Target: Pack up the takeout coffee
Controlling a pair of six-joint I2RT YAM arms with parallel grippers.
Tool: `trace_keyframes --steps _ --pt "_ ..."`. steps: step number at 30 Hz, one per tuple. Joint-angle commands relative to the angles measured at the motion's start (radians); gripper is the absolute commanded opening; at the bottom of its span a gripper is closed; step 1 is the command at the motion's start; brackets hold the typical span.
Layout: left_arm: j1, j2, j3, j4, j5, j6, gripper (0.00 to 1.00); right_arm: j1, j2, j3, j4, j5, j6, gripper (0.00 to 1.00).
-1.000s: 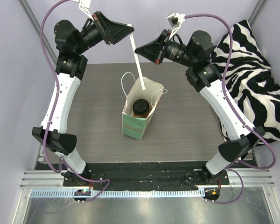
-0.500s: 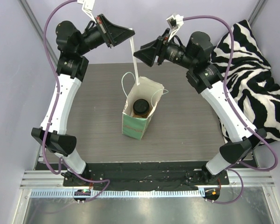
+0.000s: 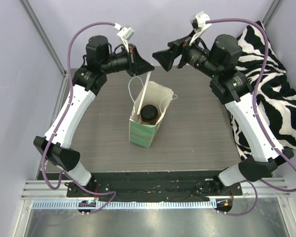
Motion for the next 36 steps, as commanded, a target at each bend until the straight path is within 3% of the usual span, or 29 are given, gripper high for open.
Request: trace_keyframes --steps 1,10,16,20,22,30,33,36 --pt "-0.025 -0.070 -0.075 -0.113 -0.055 0.177 0.00 -0.004 -0.041 0.022 -0.050 0.074 -0.089 0.91" --pt "-0.062 -0.135 -0.287 -0.121 -0.176 0.211 0.00 -0.006 -0.051 0.022 -0.099 0.114 -0.120 0.93" --pt "-0.065 -0.173 -0.376 -0.077 -0.247 0.218 0.07 -0.009 -0.059 0.008 -0.107 0.120 -0.129 0.93" --pt "-0.063 -0.171 -0.370 -0.101 -0.245 0.229 0.50 -0.009 -0.056 0.005 -0.124 0.126 -0.134 0.94" --pt "-0.063 -0.179 -0.363 -0.101 -0.242 0.231 0.60 -0.009 -0.053 0.005 -0.124 0.133 -0.134 0.95" --pt "-0.060 -0.196 -0.198 -0.110 -0.218 0.217 0.79 -0.020 -0.028 0.013 -0.135 0.186 -0.119 0.96" --pt "-0.051 -0.199 -0.120 -0.113 -0.228 0.208 0.97 -0.040 -0.009 0.022 -0.136 0.217 -0.085 0.97" --pt "-0.008 -0.182 -0.034 -0.132 -0.229 0.185 1.00 -0.089 0.022 0.051 -0.138 0.223 -0.021 0.98"
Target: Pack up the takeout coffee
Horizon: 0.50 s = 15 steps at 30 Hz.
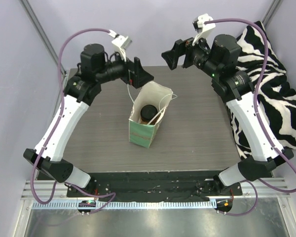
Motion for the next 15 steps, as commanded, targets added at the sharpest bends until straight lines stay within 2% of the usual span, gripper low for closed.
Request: trace_keyframes --steps 1,4,5,7,8,12,15 --pt "0.065 -0.023 0.145 0.007 0.010 -0.037 1.00 -0.092 0.040 0.057 0.006 0.041 0.102 0.98" --pt "0.171 0.040 0.257 -0.048 0.025 -0.098 1.00 -0.184 0.092 0.094 0.005 0.014 0.197 0.98" --pt "0.229 0.057 0.320 -0.072 0.018 -0.124 1.00 -0.264 0.118 0.100 0.005 -0.024 0.230 0.98" --pt "0.285 0.109 0.369 -0.158 0.001 -0.123 1.00 -0.341 0.141 0.105 0.005 -0.064 0.283 0.98" --pt "0.335 0.120 0.389 -0.181 -0.004 -0.106 1.00 -0.394 0.162 0.101 0.000 -0.102 0.271 0.98" --pt "0.421 0.138 0.359 -0.300 -0.077 -0.002 1.00 -0.465 0.192 0.062 -0.053 -0.095 0.126 1.00" --pt "0.507 0.164 0.327 -0.392 -0.068 0.032 1.00 -0.521 0.208 0.012 -0.092 -0.104 0.048 1.00"
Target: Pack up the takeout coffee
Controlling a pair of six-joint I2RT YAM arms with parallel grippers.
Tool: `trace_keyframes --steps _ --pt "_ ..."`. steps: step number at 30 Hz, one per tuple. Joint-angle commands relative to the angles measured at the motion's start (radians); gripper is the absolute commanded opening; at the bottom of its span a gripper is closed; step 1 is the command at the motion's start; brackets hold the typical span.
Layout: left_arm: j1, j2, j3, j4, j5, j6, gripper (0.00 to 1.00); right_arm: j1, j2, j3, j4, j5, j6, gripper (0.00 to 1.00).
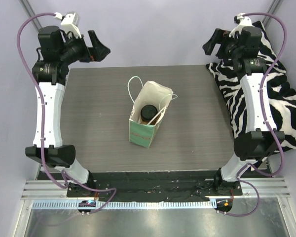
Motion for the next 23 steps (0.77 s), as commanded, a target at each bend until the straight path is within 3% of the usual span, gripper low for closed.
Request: trace_keyframes --steps 1,4,8,14,18,23 --pt "0.101 0.048 -0.045 -0.209 -0.011 0.084 1.00 -0.048 -0.002 -0.052 -0.059 -0.041 -0.124 1.00" --pt "0.164 0.103 -0.083 -0.297 0.000 0.148 1.00 -0.051 0.005 -0.141 -0.084 -0.037 -0.199 1.00" --pt "0.178 0.172 -0.167 -0.380 -0.139 0.236 1.00 -0.054 0.019 -0.277 -0.096 -0.029 -0.256 1.00" --pt "0.175 0.178 -0.390 -0.316 -0.205 0.315 1.00 -0.052 0.019 -0.409 -0.087 -0.024 -0.305 1.00" --pt "0.176 0.169 -0.462 -0.265 -0.230 0.317 1.00 -0.052 0.031 -0.428 -0.087 -0.017 -0.319 1.00" --pt "0.176 0.207 -0.412 -0.269 -0.281 0.315 1.00 -0.052 0.054 -0.341 -0.083 -0.009 -0.314 1.00"
